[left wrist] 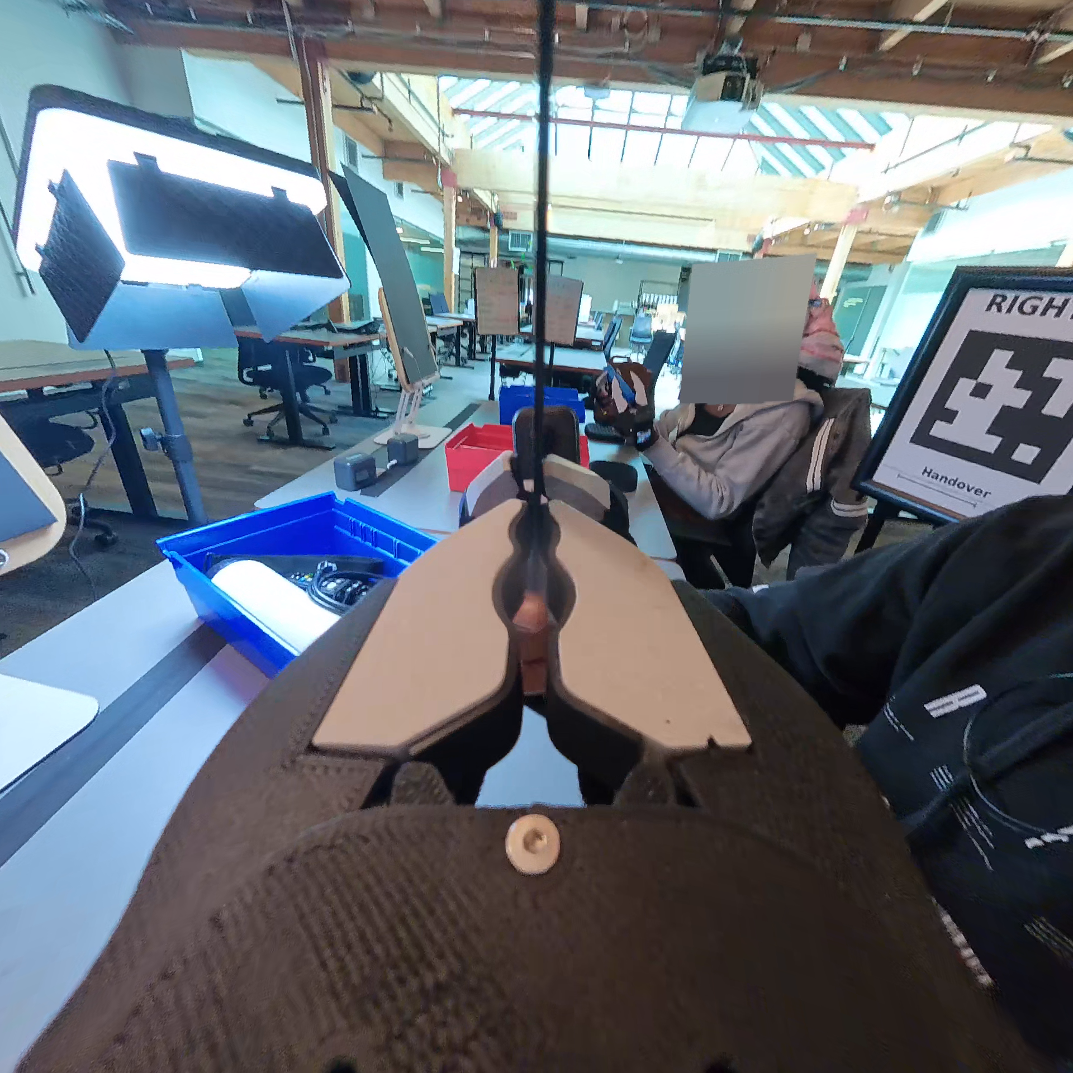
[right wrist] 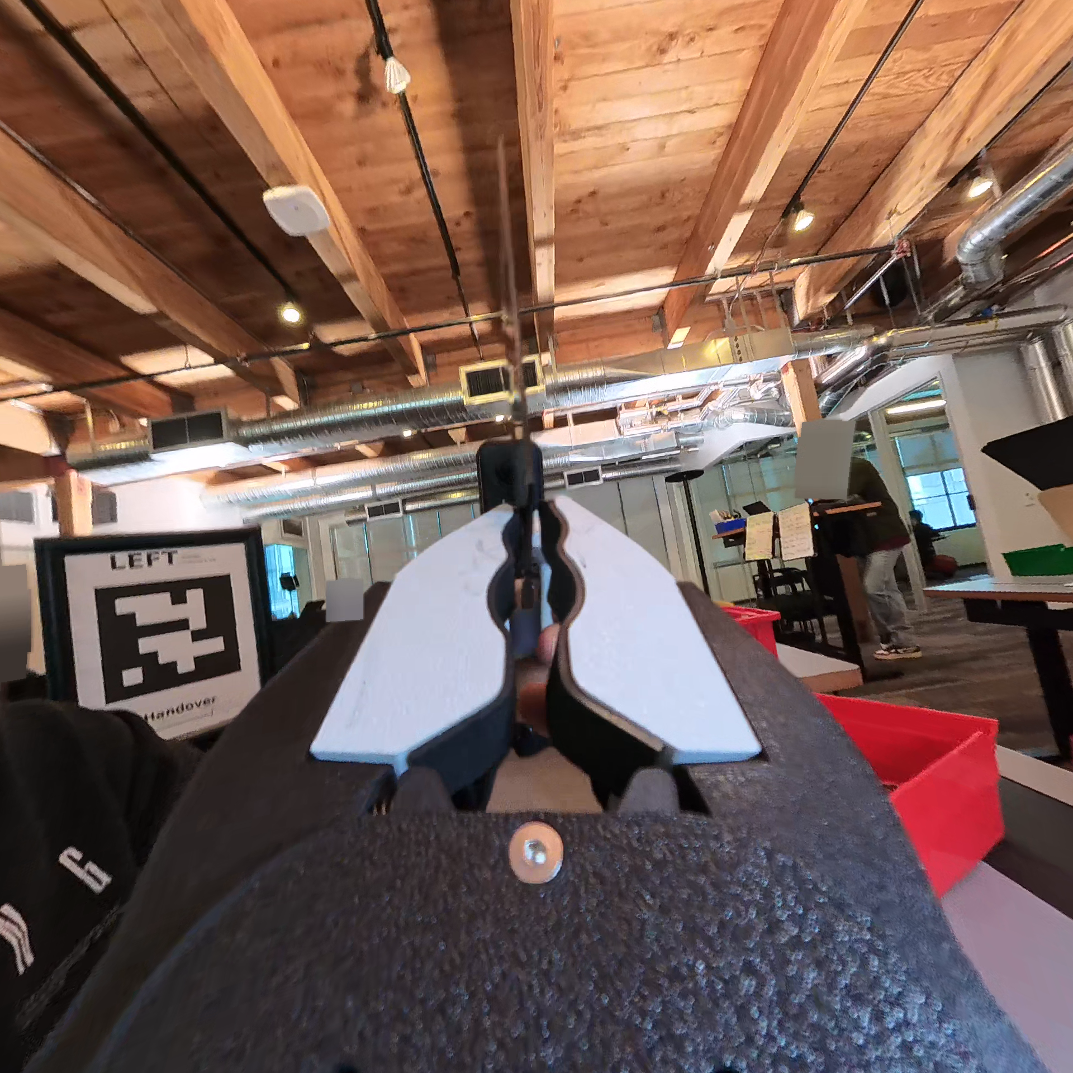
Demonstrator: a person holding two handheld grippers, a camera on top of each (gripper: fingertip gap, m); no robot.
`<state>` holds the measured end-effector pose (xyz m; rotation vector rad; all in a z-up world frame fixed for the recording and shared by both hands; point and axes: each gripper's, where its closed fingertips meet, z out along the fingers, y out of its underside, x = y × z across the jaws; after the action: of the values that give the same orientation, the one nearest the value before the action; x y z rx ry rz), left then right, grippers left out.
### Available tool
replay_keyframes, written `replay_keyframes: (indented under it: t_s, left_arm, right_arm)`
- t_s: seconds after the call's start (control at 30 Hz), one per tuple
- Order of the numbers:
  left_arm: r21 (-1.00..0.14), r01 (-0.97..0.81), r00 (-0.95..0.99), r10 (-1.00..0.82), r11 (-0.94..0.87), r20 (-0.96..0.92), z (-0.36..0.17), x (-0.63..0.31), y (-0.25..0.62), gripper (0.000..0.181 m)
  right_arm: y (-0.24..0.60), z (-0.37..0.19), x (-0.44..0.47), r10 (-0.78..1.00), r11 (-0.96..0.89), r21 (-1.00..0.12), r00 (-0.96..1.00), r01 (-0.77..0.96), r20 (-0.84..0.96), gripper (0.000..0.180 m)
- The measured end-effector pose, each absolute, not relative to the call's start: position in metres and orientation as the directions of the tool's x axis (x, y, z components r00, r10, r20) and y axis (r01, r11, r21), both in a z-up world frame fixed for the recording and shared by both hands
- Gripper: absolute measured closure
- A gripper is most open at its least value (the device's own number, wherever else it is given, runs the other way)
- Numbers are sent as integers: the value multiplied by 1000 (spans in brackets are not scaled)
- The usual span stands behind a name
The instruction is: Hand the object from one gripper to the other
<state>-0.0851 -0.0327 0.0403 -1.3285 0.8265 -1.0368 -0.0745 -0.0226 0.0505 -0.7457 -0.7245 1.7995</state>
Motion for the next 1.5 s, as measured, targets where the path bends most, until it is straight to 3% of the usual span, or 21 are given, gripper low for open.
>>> replay_keyframes:
  t_s: [0.2, 0.33, 0.4, 0.63, 0.7, 0.9, 0.97, 1.1, 1.27, 1.37, 1.5]
  left_arm:
    - [-983, 182, 361, -931, 15, 52, 47, -84, -32, 178]
    - [-981, 193, 363, -930, 13, 59, 39, -68, -28, 165]
    - [-975, 219, 390, -919, 35, 55, 41, -68, -24, 177]
    - [-983, 179, 324, -941, -40, 97, 41, -80, -31, 178]
    - [-987, 156, 322, -942, -44, 93, 40, -81, -33, 178]
    - [-954, 299, 303, -948, -2, 97, 50, -79, -32, 173]
    - [-956, 293, 315, -944, 0, 96, 46, -70, -29, 167]
    - [-951, 310, 331, -939, 12, 96, 45, -69, -27, 178]
    - [-974, 223, 301, -948, -38, 105, 41, -74, -31, 178]
    - [-982, 184, 302, -947, -53, 108, 39, -75, -32, 178]
    - [-961, 276, 290, -954, 2, 81, 49, -76, -34, 178]
  right_arm:
    - [-23, 52, -72, 913, -392, -684, -352, -614, -207, 178]
    - [-18, 53, -67, 891, -448, -616, -383, -647, -246, 178]
    - [-19, 52, -69, 893, -445, -617, -375, -649, -250, 178]
    - [-19, 56, -70, 947, -304, -747, -273, -591, -169, 168]
    - [-23, 56, -71, 956, -266, -775, -259, -573, -137, 175]
    - [-24, 57, -69, 958, -272, -744, -245, -610, -150, 178]
    - [-23, 56, -71, 955, -285, -747, -249, -601, -164, 178]
    - [-24, 53, -76, 951, -297, -752, -254, -588, -177, 177]
    - [-23, 55, -75, 966, -238, -803, -218, -547, -138, 169]
    - [-28, 54, -77, 967, -221, -822, -225, -526, -116, 177]
    - [-30, 58, -73, 959, -261, -773, -249, -579, -137, 177]
